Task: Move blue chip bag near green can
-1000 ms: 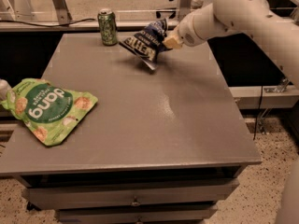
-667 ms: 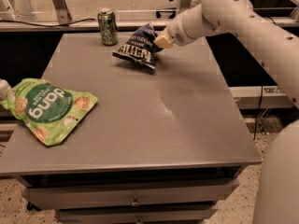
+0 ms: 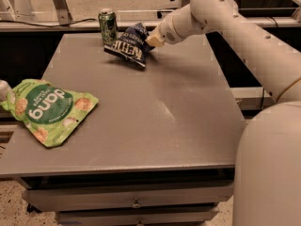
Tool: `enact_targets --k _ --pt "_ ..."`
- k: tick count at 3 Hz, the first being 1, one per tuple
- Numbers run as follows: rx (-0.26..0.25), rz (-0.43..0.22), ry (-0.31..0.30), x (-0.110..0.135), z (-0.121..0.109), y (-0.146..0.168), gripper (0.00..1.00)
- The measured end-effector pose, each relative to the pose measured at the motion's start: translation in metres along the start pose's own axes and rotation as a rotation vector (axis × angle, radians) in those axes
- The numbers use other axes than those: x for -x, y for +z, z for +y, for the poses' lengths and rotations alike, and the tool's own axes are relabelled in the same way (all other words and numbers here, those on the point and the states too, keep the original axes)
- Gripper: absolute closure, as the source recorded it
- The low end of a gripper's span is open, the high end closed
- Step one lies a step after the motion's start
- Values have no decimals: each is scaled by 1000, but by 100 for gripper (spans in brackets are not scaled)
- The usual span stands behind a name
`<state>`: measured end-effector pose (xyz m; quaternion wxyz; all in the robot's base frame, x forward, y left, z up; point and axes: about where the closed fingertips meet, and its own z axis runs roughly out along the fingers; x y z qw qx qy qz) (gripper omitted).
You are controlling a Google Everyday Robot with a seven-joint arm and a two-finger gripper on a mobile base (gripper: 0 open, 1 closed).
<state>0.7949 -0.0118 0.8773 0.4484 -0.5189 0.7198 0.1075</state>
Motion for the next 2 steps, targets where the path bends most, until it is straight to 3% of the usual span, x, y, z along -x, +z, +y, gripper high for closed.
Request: enact_targets --k 1,2 --pt "2 -16 -7 9 -4 11 100" --pt "0 -20 -3 13 -10 18 83"
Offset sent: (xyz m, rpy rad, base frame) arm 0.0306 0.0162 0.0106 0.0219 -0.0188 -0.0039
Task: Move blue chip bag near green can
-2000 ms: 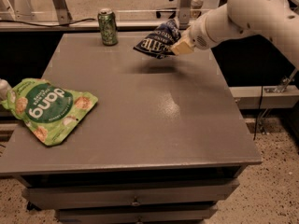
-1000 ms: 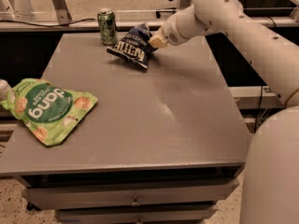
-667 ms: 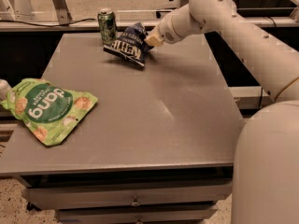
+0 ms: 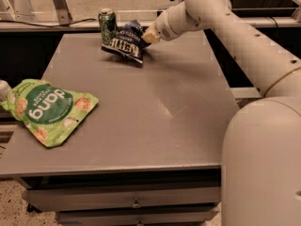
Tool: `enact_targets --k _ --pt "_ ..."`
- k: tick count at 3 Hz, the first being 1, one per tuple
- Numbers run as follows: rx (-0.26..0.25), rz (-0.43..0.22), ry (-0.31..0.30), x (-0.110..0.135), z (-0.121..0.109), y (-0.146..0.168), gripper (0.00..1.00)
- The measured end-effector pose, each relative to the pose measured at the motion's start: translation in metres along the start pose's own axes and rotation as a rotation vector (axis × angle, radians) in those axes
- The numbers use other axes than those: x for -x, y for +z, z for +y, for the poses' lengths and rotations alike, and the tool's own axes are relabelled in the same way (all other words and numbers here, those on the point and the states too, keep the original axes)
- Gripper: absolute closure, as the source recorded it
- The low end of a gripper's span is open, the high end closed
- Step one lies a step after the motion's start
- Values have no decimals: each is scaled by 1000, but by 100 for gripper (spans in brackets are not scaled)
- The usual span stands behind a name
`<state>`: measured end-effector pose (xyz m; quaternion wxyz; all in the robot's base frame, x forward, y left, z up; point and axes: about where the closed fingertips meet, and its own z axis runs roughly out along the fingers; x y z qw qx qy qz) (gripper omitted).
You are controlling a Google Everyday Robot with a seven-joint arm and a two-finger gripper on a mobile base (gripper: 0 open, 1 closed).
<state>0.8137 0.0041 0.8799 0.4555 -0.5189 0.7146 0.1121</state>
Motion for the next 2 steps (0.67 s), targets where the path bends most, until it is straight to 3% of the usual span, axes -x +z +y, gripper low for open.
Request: enact_targets --k 2 --pt "3 1 14 2 -2 9 37"
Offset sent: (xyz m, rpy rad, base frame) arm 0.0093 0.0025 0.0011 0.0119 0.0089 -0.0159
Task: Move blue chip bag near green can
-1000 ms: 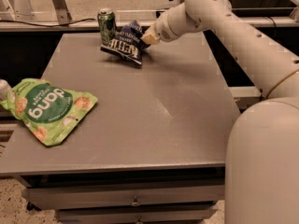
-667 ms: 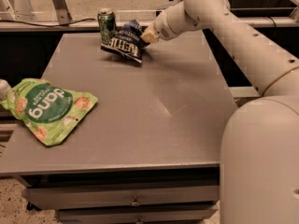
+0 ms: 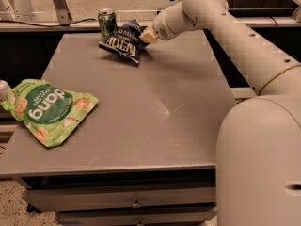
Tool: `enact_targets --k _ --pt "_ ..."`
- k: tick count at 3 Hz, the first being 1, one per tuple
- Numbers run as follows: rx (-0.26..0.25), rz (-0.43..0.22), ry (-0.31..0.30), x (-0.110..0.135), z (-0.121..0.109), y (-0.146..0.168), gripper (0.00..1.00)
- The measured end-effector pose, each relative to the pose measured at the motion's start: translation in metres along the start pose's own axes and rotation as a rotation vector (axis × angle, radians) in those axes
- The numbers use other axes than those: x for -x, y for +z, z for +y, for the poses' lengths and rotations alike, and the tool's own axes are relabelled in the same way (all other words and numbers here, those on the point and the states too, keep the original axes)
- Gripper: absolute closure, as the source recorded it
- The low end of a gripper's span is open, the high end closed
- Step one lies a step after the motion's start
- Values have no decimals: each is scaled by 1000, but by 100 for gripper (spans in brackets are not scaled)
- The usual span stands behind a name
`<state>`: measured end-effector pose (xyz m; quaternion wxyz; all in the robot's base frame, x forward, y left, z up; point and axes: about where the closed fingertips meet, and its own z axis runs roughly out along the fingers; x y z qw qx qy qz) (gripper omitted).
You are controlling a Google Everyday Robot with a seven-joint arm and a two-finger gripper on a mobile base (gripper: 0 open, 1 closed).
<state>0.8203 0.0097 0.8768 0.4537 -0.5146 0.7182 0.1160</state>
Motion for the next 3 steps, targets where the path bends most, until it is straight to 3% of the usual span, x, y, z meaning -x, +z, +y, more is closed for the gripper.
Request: enact_targets --k 1,2,3 --pt "3 0 3 0 0 1 15" --pt "6 -2 2 2 0 1 0" --pt "3 -1 -3 4 -2 -2 0"
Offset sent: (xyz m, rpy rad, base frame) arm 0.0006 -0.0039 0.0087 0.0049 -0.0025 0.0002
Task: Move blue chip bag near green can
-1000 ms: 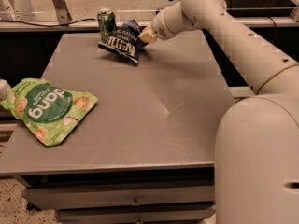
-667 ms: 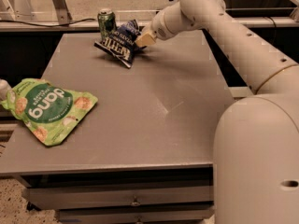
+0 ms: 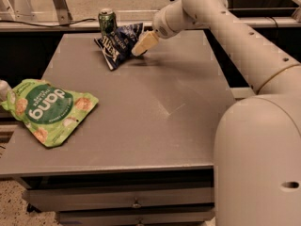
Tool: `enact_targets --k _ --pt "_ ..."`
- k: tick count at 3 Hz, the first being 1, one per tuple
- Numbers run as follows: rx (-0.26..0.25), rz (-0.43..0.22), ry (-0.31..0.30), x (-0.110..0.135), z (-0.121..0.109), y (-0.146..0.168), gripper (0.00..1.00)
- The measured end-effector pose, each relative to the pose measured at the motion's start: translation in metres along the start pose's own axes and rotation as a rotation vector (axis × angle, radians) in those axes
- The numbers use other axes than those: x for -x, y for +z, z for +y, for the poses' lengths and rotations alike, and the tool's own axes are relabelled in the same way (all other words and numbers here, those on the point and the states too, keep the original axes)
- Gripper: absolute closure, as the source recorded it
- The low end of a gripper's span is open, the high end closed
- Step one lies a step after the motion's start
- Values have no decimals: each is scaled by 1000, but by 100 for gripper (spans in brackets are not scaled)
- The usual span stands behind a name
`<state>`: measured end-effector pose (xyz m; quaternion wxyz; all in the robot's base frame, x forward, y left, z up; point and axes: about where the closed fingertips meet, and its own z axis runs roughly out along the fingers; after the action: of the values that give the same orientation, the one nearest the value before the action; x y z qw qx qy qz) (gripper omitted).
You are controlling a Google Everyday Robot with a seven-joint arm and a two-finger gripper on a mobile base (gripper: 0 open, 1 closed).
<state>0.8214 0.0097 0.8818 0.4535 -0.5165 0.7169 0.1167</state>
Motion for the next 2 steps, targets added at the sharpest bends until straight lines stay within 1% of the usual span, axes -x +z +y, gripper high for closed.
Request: enact_targets --k 1,2 --pt "-14 14 -9 -2 -8 -5 0" --pt "-23 16 -7 -13 -19 -31 0"
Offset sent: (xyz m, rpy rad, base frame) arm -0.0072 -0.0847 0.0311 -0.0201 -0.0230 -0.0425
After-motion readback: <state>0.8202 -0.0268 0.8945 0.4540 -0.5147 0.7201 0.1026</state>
